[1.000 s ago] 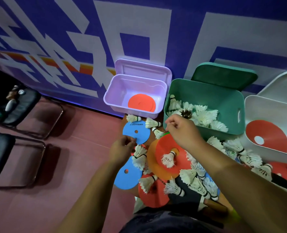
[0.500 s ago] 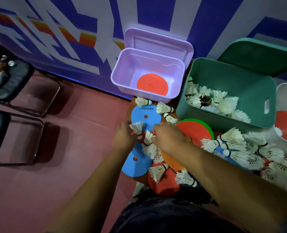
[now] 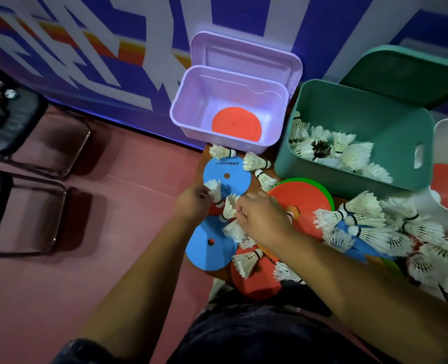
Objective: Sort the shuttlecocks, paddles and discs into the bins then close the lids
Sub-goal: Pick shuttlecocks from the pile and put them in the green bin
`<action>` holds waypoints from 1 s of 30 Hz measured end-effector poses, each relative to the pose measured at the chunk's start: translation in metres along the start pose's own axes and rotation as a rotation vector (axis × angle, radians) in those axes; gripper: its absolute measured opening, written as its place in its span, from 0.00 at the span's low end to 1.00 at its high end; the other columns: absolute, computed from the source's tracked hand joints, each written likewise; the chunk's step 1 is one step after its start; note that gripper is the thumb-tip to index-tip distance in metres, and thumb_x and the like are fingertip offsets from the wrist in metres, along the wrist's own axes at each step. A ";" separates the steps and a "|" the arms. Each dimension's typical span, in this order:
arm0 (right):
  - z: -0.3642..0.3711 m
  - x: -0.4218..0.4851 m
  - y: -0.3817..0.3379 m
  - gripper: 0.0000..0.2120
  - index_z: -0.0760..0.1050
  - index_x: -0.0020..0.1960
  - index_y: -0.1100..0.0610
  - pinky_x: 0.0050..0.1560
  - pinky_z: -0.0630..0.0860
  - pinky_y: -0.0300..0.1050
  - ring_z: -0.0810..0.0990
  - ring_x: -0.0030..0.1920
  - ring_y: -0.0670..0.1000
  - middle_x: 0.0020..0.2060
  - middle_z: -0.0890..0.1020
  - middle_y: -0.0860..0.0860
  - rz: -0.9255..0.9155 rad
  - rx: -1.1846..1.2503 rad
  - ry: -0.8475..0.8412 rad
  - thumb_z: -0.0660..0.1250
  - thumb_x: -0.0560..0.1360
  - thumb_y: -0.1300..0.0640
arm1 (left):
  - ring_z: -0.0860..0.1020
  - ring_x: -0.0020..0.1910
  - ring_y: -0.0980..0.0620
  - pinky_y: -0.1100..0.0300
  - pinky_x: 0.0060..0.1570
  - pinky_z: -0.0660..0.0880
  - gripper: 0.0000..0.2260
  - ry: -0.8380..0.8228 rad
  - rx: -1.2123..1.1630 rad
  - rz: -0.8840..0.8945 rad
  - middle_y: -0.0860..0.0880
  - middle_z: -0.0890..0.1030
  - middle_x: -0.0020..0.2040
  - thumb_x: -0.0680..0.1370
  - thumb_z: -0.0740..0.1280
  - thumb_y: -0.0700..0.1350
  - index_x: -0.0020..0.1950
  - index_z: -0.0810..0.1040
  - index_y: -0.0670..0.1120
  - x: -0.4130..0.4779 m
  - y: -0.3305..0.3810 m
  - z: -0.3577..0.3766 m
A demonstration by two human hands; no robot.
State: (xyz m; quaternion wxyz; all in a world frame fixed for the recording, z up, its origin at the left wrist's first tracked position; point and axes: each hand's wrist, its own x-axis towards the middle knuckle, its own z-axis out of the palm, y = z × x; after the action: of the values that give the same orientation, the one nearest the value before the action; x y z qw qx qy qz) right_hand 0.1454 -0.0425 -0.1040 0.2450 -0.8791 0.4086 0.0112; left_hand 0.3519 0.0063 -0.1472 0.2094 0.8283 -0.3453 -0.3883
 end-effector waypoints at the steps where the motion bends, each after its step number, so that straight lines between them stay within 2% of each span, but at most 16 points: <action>1: -0.005 -0.003 0.002 0.02 0.78 0.49 0.49 0.52 0.70 0.50 0.75 0.52 0.55 0.43 0.76 0.44 0.003 0.035 0.043 0.70 0.79 0.52 | 0.82 0.47 0.45 0.57 0.41 0.70 0.03 0.015 -0.011 0.013 0.48 0.85 0.46 0.81 0.69 0.49 0.50 0.79 0.51 -0.002 0.002 -0.003; 3: -0.018 -0.008 0.007 0.03 0.78 0.49 0.50 0.52 0.73 0.51 0.76 0.49 0.54 0.40 0.71 0.41 0.010 0.104 0.120 0.71 0.78 0.52 | 0.82 0.43 0.46 0.56 0.39 0.72 0.05 0.043 -0.057 0.044 0.49 0.85 0.42 0.81 0.70 0.51 0.47 0.80 0.51 -0.006 0.010 -0.010; 5: -0.034 -0.014 0.012 0.03 0.78 0.48 0.49 0.52 0.74 0.52 0.76 0.48 0.53 0.37 0.69 0.40 0.017 0.145 0.189 0.72 0.78 0.51 | 0.83 0.41 0.47 0.53 0.41 0.76 0.08 0.049 -0.137 0.070 0.49 0.85 0.39 0.81 0.70 0.52 0.44 0.81 0.52 -0.012 0.022 -0.014; 8: -0.062 -0.024 0.021 0.04 0.78 0.47 0.49 0.46 0.75 0.50 0.73 0.43 0.47 0.33 0.67 0.38 0.045 0.201 0.300 0.72 0.78 0.52 | 0.83 0.38 0.51 0.50 0.45 0.81 0.08 0.058 -0.274 0.127 0.52 0.85 0.39 0.81 0.72 0.54 0.43 0.84 0.55 -0.021 0.051 -0.019; 13: -0.107 -0.045 0.045 0.06 0.76 0.46 0.47 0.38 0.76 0.48 0.73 0.34 0.46 0.33 0.72 0.46 0.210 0.426 0.407 0.72 0.79 0.51 | 0.82 0.37 0.53 0.55 0.41 0.77 0.06 0.045 -0.396 0.259 0.45 0.86 0.42 0.81 0.73 0.49 0.48 0.87 0.49 -0.046 0.121 -0.020; 16: -0.132 -0.065 0.064 0.08 0.75 0.44 0.48 0.37 0.75 0.45 0.69 0.30 0.45 0.30 0.72 0.50 0.288 0.548 0.509 0.72 0.80 0.52 | 0.79 0.34 0.51 0.54 0.39 0.78 0.06 0.026 -0.429 0.338 0.46 0.86 0.42 0.80 0.74 0.52 0.50 0.89 0.52 -0.065 0.165 -0.017; 19: -0.153 -0.086 0.087 0.09 0.76 0.43 0.49 0.35 0.71 0.44 0.67 0.30 0.44 0.29 0.71 0.46 0.366 0.619 0.595 0.72 0.80 0.51 | 0.75 0.31 0.55 0.63 0.31 0.73 0.06 -0.038 -0.398 0.399 0.54 0.84 0.38 0.80 0.74 0.55 0.51 0.89 0.55 -0.080 0.207 -0.007; 23: -0.170 -0.115 0.118 0.09 0.76 0.43 0.50 0.35 0.70 0.37 0.68 0.30 0.45 0.28 0.69 0.46 0.442 0.657 0.671 0.72 0.81 0.52 | 0.72 0.33 0.52 0.59 0.31 0.74 0.07 -0.144 -0.465 0.428 0.48 0.80 0.37 0.81 0.74 0.52 0.51 0.89 0.51 -0.080 0.255 0.023; 24: -0.172 -0.122 0.124 0.08 0.76 0.43 0.50 0.34 0.69 0.37 0.68 0.30 0.45 0.28 0.69 0.47 0.455 0.657 0.688 0.72 0.81 0.53 | 0.73 0.33 0.52 0.59 0.30 0.74 0.06 -0.151 -0.455 0.432 0.49 0.79 0.36 0.81 0.73 0.52 0.53 0.88 0.52 -0.076 0.266 0.031; 26: -0.176 -0.135 0.136 0.08 0.77 0.44 0.50 0.34 0.69 0.39 0.67 0.29 0.45 0.28 0.70 0.46 0.476 0.649 0.722 0.72 0.81 0.52 | 0.78 0.34 0.55 0.61 0.33 0.75 0.11 -0.154 -0.397 0.460 0.55 0.83 0.39 0.82 0.71 0.51 0.64 0.84 0.55 -0.066 0.287 0.047; 28: -0.178 -0.144 0.146 0.07 0.77 0.44 0.49 0.36 0.73 0.46 0.68 0.29 0.45 0.28 0.70 0.46 0.497 0.652 0.739 0.72 0.81 0.52 | 0.84 0.42 0.54 0.59 0.40 0.78 0.20 -0.167 -0.291 0.471 0.55 0.85 0.48 0.83 0.68 0.50 0.75 0.74 0.57 -0.054 0.300 0.065; 30: -0.178 -0.152 0.155 0.07 0.77 0.44 0.49 0.39 0.77 0.49 0.68 0.29 0.45 0.28 0.70 0.46 0.509 0.652 0.750 0.72 0.81 0.51 | 0.85 0.49 0.48 0.56 0.45 0.78 0.22 -0.131 -0.172 0.428 0.51 0.85 0.52 0.82 0.67 0.49 0.77 0.71 0.52 -0.050 0.306 0.082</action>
State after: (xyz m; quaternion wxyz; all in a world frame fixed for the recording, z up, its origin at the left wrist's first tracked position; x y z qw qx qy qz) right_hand -0.1003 -0.0973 0.0210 0.3316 -0.5749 0.6497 -0.3707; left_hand 0.1393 -0.1696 0.0162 0.3340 0.6884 -0.4914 -0.4160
